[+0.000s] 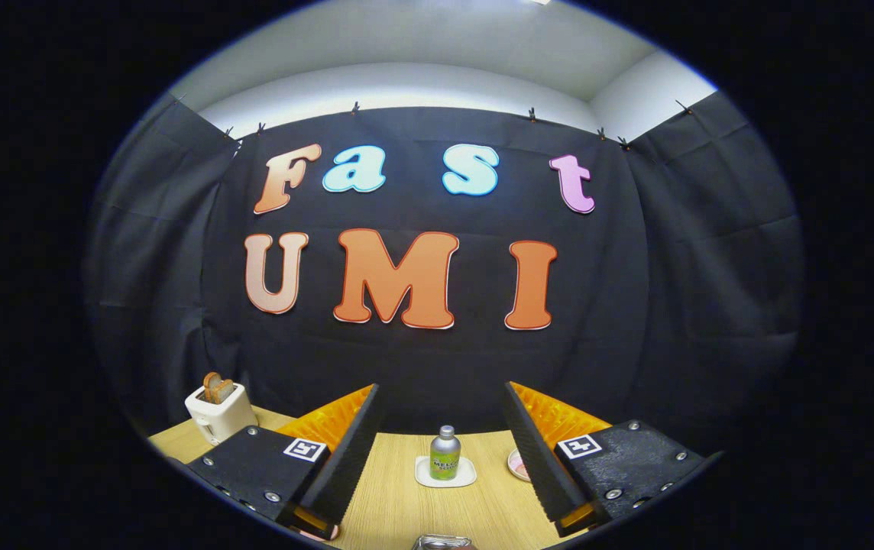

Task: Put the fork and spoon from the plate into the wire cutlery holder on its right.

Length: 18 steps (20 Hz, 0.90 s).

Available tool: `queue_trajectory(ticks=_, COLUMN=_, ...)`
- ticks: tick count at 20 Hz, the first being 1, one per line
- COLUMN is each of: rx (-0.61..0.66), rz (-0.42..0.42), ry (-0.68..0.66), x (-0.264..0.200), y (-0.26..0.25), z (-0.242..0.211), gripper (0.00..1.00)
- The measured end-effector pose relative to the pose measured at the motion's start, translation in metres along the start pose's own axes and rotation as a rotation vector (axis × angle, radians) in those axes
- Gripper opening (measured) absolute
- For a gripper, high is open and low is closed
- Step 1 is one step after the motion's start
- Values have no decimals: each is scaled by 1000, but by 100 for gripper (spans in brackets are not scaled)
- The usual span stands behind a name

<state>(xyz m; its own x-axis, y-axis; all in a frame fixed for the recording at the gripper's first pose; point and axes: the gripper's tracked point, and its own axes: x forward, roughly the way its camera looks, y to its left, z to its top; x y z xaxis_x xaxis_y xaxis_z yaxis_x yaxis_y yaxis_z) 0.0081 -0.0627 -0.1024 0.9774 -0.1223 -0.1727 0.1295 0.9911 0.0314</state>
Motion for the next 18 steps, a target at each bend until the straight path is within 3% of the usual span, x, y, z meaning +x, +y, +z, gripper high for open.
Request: queue_trajectory(ticks=18, rx=-59, rz=47, ry=-31, x=-11, y=15, z=7, gripper=97)
